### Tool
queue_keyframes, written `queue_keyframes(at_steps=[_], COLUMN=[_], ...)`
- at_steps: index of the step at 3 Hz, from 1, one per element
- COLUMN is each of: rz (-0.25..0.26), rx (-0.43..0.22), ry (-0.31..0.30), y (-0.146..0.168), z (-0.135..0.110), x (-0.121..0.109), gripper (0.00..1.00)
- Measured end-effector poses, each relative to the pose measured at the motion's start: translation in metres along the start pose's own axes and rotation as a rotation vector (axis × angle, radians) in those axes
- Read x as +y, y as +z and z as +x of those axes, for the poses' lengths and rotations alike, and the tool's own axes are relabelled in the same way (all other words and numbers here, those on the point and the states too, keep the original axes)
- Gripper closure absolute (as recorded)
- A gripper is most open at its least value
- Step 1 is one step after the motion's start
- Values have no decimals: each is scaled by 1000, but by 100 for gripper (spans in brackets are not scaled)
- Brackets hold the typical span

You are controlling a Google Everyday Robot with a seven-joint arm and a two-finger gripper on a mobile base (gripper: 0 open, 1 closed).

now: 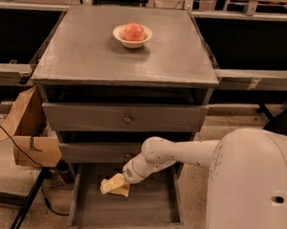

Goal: Place sponge into bottom drawer

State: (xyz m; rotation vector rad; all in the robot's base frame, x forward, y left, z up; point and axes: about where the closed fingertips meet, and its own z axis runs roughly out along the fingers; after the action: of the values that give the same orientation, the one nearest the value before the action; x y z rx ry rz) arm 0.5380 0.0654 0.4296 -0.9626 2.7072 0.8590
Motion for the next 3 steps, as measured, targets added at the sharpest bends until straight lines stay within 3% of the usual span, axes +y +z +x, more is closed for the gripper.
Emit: queue_keyframes(at_steps=[1, 2, 3], rz=[-50, -142, -224], rx=[-33, -117, -132], ry=[16, 35, 44], y=[24, 74, 134], z=[4, -5, -1], x=[-7, -22, -31], gripper=[100, 100, 100])
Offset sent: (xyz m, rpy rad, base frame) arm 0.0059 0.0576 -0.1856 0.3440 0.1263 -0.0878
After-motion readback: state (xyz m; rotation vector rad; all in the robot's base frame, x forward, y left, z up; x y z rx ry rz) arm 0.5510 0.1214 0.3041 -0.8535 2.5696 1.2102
